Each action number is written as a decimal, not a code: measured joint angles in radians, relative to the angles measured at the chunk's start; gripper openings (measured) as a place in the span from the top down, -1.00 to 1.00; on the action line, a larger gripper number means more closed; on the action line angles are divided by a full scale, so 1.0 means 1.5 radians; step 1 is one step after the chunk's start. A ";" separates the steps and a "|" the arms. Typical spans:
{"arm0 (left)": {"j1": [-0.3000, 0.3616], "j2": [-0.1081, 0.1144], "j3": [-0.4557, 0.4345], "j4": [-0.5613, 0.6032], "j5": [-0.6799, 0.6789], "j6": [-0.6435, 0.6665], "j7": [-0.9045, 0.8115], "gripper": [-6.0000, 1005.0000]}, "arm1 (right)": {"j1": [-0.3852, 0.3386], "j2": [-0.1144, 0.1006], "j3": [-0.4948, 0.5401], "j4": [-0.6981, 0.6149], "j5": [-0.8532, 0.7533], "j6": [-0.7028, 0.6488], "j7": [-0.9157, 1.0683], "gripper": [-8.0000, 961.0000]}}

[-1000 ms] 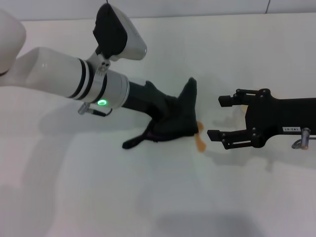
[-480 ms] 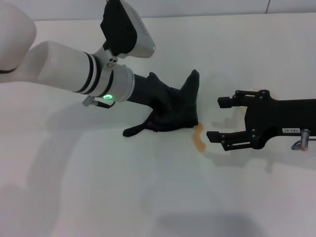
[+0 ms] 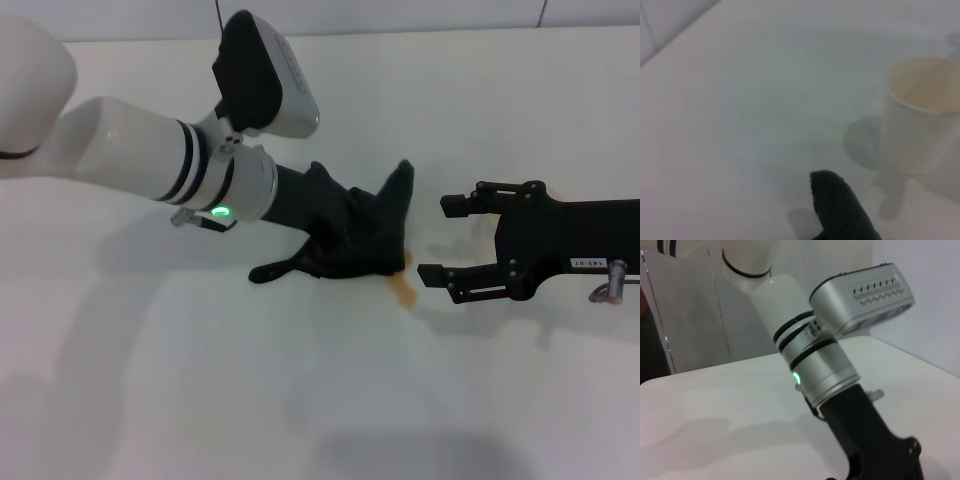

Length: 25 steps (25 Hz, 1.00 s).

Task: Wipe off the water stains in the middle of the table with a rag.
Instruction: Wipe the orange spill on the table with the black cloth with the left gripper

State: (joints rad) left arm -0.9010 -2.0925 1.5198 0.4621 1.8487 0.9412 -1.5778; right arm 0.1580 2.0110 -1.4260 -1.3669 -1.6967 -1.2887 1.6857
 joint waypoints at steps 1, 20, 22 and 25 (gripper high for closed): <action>0.000 0.000 0.009 -0.001 -0.007 0.000 0.002 0.84 | 0.000 0.000 0.000 0.000 0.000 0.000 0.000 -0.82; 0.009 -0.002 0.161 0.007 -0.135 0.030 0.035 0.84 | -0.001 0.000 -0.001 0.001 0.007 -0.001 -0.001 -0.82; 0.013 -0.002 0.162 0.007 -0.136 0.035 0.035 0.84 | -0.001 0.000 -0.002 0.001 0.007 -0.001 -0.001 -0.82; 0.014 -0.002 0.162 0.008 -0.136 0.043 0.036 0.84 | -0.001 0.000 -0.003 0.001 0.007 0.000 -0.001 -0.82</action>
State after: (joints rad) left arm -0.8805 -2.0956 1.7624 0.4737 1.6439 1.0053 -1.5238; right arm 0.1564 2.0110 -1.4302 -1.3651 -1.6869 -1.2892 1.6842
